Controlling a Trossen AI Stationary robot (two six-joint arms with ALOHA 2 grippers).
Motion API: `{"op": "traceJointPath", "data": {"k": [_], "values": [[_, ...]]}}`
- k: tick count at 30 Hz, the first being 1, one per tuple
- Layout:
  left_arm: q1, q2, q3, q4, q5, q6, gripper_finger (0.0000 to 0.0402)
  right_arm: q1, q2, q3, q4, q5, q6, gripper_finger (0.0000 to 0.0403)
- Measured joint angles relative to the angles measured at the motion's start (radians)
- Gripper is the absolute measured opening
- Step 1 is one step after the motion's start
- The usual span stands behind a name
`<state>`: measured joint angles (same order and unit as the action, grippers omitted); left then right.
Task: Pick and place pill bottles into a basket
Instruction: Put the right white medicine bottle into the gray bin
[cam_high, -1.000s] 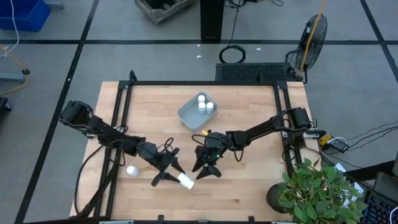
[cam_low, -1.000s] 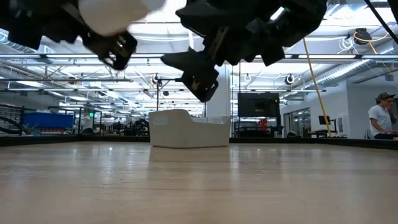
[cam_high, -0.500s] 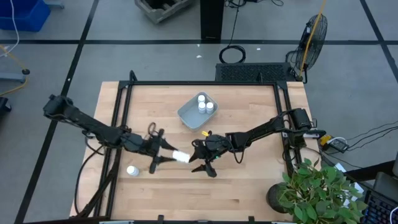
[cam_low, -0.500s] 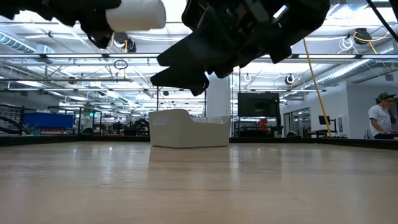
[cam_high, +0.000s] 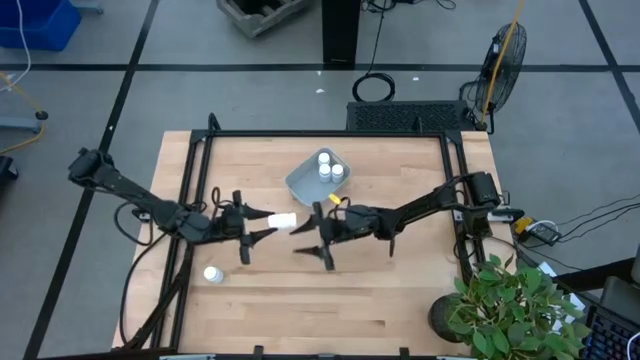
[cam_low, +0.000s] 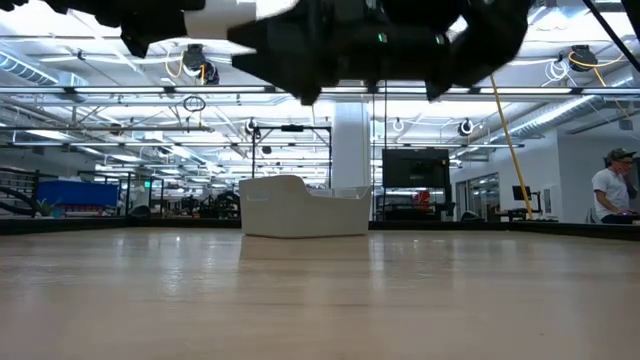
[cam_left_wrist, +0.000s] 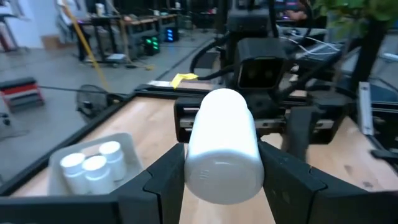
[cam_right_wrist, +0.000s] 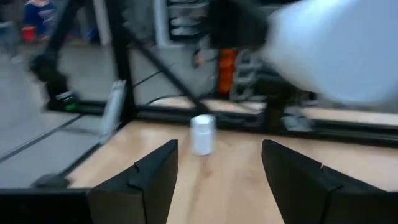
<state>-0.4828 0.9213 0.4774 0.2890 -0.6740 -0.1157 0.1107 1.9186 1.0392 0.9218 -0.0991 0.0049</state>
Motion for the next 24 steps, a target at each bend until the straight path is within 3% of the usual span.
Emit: {"op": "traceJointPath", "data": {"k": [9, 17, 24], "values": [[-0.075, 0.014, 0.0, 0.055, -0.121, 0.011, 0.0182, -0.059, 0.001, -0.178, 0.453, -0.008, 0.064, 0.0222], [-0.045, 0.085, 0.0, 0.104, -0.121, 0.006, 0.0182, -0.06, 0.001, -0.118, 0.369, -0.037, 0.09, 0.0224], [-0.062, 0.091, 0.0, 0.13, -0.132, 0.03, 0.0182, -0.072, 0.0, -0.108, 0.373, -0.066, 0.118, 0.0269]]}}
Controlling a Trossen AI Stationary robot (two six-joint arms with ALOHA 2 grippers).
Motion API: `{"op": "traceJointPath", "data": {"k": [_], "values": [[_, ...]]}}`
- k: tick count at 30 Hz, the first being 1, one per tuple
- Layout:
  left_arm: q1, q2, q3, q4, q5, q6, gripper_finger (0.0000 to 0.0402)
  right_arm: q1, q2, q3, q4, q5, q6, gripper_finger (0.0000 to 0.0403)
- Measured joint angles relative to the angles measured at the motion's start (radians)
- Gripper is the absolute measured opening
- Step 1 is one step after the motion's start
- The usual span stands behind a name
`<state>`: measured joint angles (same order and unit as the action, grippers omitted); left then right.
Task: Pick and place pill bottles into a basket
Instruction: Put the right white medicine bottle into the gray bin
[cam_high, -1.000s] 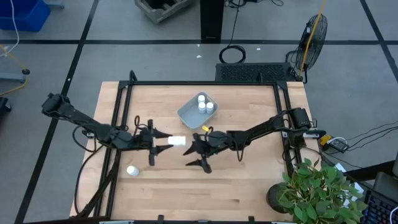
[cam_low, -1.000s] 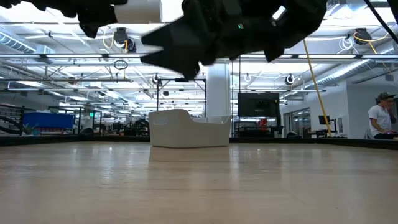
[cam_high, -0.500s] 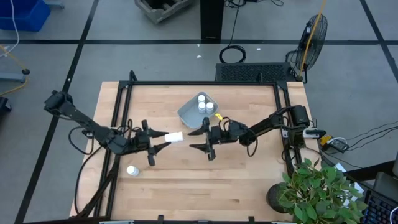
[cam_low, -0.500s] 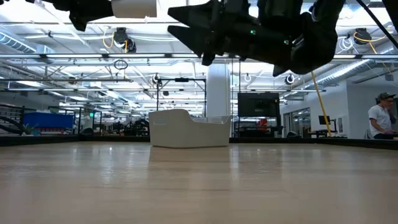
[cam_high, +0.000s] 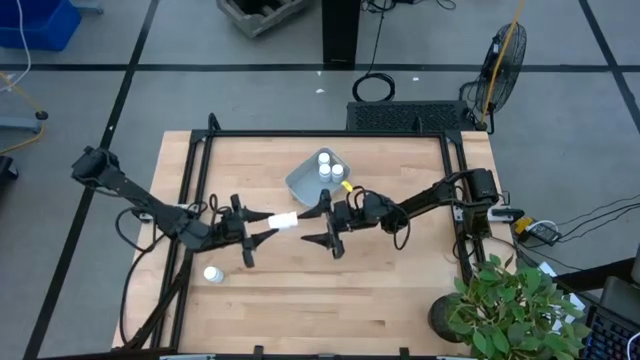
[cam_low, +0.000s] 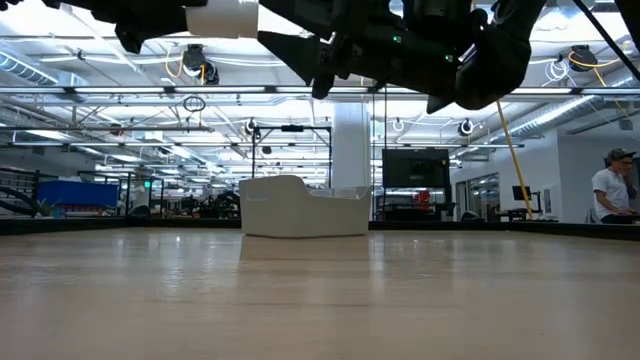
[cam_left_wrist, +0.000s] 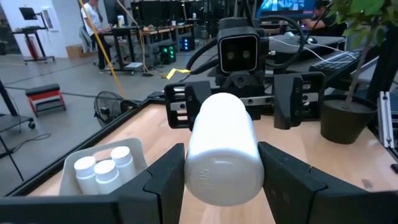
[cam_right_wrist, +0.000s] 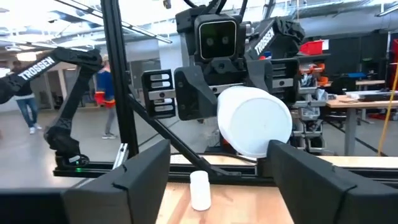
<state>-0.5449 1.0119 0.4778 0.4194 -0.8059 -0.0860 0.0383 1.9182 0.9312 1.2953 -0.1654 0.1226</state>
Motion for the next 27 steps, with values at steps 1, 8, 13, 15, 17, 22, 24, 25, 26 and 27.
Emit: {"op": "traceJointPath", "data": {"k": [1, 8, 13, 15, 17, 22, 24, 25, 26, 27], "values": [[-0.009, -0.001, 0.0, 0.0, -0.008, 0.001, 0.0182, -0.002, 0.0, 0.001, -0.004, -0.004, 0.002, 0.0277], [-0.029, 0.003, 0.002, 0.0, 0.018, -0.005, 0.0182, -0.009, 0.0, 0.008, -0.003, 0.011, 0.005, 0.0306], [-0.061, 0.001, 0.001, 0.002, -0.069, 0.017, 0.0182, -0.013, 0.001, 0.008, -0.025, 0.015, 0.0, 0.0303], [-0.063, 0.0, 0.001, 0.003, -0.045, 0.017, 0.0182, -0.013, 0.001, 0.007, -0.021, 0.013, -0.001, 0.0303], [-0.062, 0.001, 0.001, 0.002, -0.041, 0.013, 0.0182, -0.013, 0.001, 0.007, -0.013, 0.01, -0.001, 0.0304], [-0.039, 0.0, 0.001, 0.002, -0.009, 0.007, 0.0182, -0.008, 0.001, 0.047, -0.042, -0.029, 0.02, 0.0306], [-0.024, 0.0, 0.001, 0.002, 0.006, 0.002, 0.0182, -0.001, 0.001, 0.076, -0.085, -0.042, -0.006, 0.0306], [-0.018, 0.0, 0.001, 0.002, 0.012, 0.002, 0.0182, 0.003, 0.001, 0.081, -0.093, -0.041, -0.02, 0.0306], [-0.014, 0.0, 0.001, 0.002, 0.017, 0.002, 0.0182, 0.005, 0.001, 0.087, -0.097, -0.04, -0.026, 0.0306], [-0.014, 0.0, 0.001, 0.004, 0.017, 0.002, 0.0182, 0.005, 0.001, 0.091, -0.098, -0.041, -0.026, 0.0306]]}}
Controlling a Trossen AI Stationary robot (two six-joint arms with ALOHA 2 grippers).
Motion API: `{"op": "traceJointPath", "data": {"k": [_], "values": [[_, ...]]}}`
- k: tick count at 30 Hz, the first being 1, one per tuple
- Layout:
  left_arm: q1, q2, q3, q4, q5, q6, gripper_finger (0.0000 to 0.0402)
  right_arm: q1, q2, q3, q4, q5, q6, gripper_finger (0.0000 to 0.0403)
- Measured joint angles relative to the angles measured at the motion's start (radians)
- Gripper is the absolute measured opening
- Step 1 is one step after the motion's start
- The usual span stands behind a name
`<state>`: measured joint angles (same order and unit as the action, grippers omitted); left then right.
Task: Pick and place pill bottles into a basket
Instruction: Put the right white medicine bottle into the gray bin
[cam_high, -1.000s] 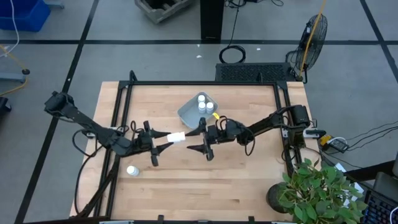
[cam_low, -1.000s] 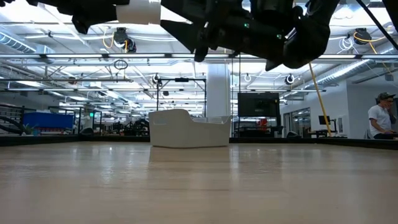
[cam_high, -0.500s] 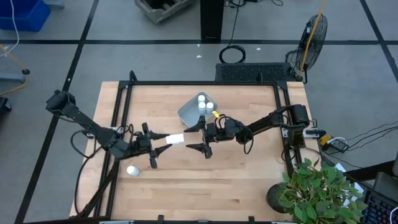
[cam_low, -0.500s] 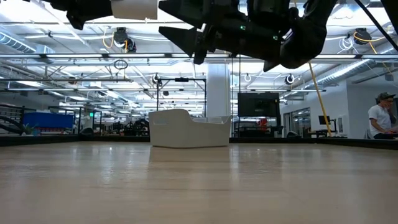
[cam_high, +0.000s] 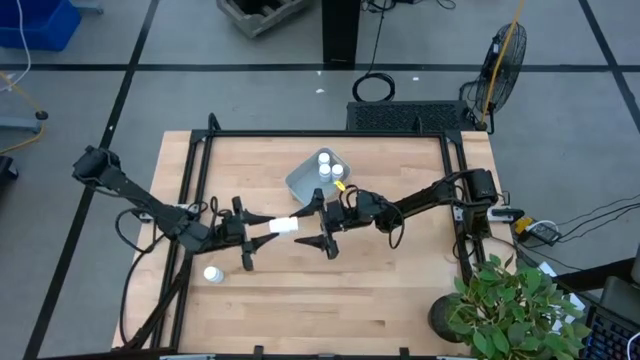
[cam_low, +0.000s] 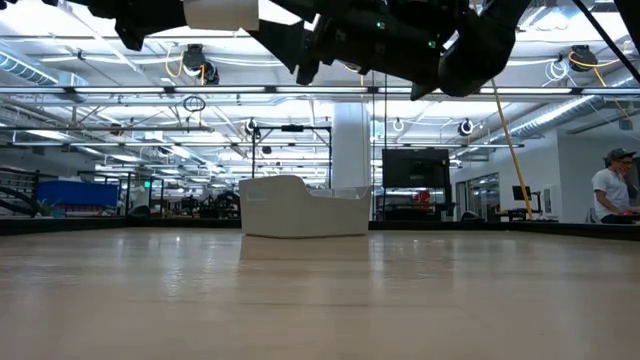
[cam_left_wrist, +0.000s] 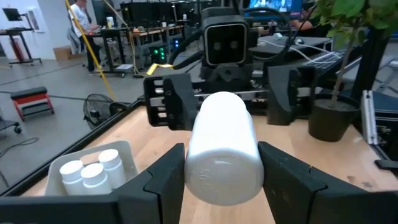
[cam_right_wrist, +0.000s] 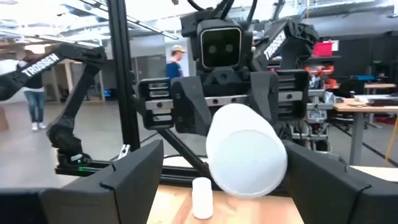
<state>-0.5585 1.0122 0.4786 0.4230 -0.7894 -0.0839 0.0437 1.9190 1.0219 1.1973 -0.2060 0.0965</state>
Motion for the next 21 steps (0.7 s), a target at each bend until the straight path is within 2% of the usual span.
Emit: {"op": "traceJointPath", "data": {"k": [7, 11, 18, 21], "values": [[-0.004, 0.0, 0.0, 0.002, 0.004, 0.001, 0.0182, -0.009, 0.0, 0.002, -0.028, -0.004, 0.025, 0.0291], [-0.004, 0.0, 0.0, 0.004, 0.004, 0.007, 0.0182, -0.01, 0.0, 0.002, -0.028, -0.007, 0.026, 0.0249], [-0.004, 0.0, 0.0, 0.005, 0.011, 0.007, 0.0182, -0.013, 0.0, 0.004, -0.023, -0.03, 0.022, 0.0145], [-0.004, -0.002, 0.0, 0.001, 0.018, -0.001, 0.0182, -0.012, 0.0, 0.004, -0.024, -0.031, 0.022, 0.0143]]}}
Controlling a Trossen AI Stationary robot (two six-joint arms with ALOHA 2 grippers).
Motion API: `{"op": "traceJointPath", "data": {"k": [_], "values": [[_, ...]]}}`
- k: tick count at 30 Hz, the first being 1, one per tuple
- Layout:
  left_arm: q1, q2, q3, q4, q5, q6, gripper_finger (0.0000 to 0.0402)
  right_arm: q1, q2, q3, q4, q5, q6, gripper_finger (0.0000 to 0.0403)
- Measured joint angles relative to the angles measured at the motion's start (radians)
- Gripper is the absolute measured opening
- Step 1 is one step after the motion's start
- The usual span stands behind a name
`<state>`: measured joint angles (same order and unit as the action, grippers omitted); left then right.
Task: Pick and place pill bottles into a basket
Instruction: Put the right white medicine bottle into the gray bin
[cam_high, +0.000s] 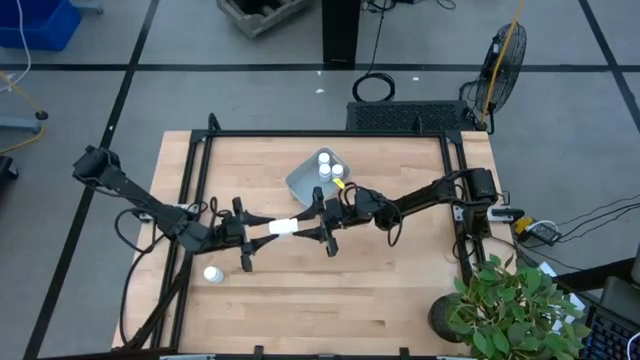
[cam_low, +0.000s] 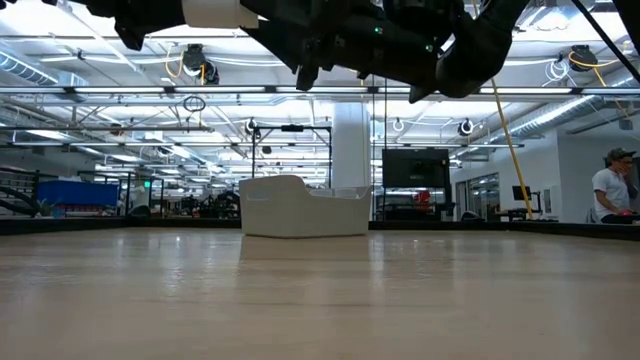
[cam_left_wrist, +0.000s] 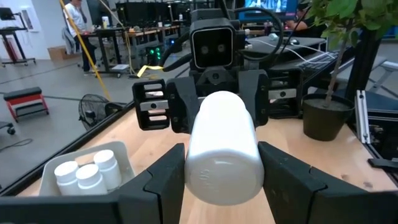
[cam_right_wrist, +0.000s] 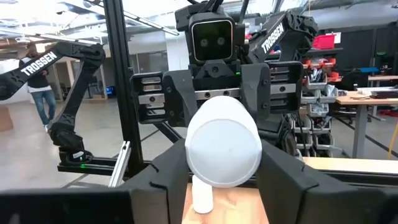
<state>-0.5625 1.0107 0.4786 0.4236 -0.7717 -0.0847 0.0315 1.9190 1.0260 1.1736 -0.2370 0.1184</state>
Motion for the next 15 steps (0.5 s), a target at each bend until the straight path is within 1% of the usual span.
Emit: {"op": "traceJointPath", "data": {"k": [3, 4, 6, 10, 11, 13, 15], "values": [[0.0, 0.0, 0.0, -0.015, -0.001, -0.019, 0.0182, 0.0, 0.0, 0.0, -0.014, 0.0, -0.002, 0.0143], [0.0, 0.0, 0.0, -0.017, -0.005, -0.029, 0.0189, 0.0, 0.0, 0.001, -0.02, 0.001, 0.001, 0.0143], [-0.003, 0.001, 0.0, -0.023, -0.025, -0.05, 0.0231, -0.001, 0.0, 0.003, -0.034, 0.0, 0.004, 0.0143], [-0.01, 0.001, 0.0, -0.059, -0.09, -0.051, 0.0345, -0.007, 0.0, 0.003, -0.063, 0.001, 0.032, 0.0143], [-0.01, 0.001, 0.0, -0.073, -0.098, -0.049, 0.0368, -0.01, 0.0, 0.003, -0.07, 0.005, 0.038, 0.0143], [-0.01, 0.001, 0.0, -0.106, -0.095, -0.045, 0.0386, -0.011, 0.0, 0.003, -0.081, 0.023, 0.053, 0.0143], [-0.01, 0.001, 0.0, -0.138, -0.073, -0.042, 0.0375, -0.014, 0.0, 0.003, -0.106, 0.027, 0.061, 0.0143]]}}
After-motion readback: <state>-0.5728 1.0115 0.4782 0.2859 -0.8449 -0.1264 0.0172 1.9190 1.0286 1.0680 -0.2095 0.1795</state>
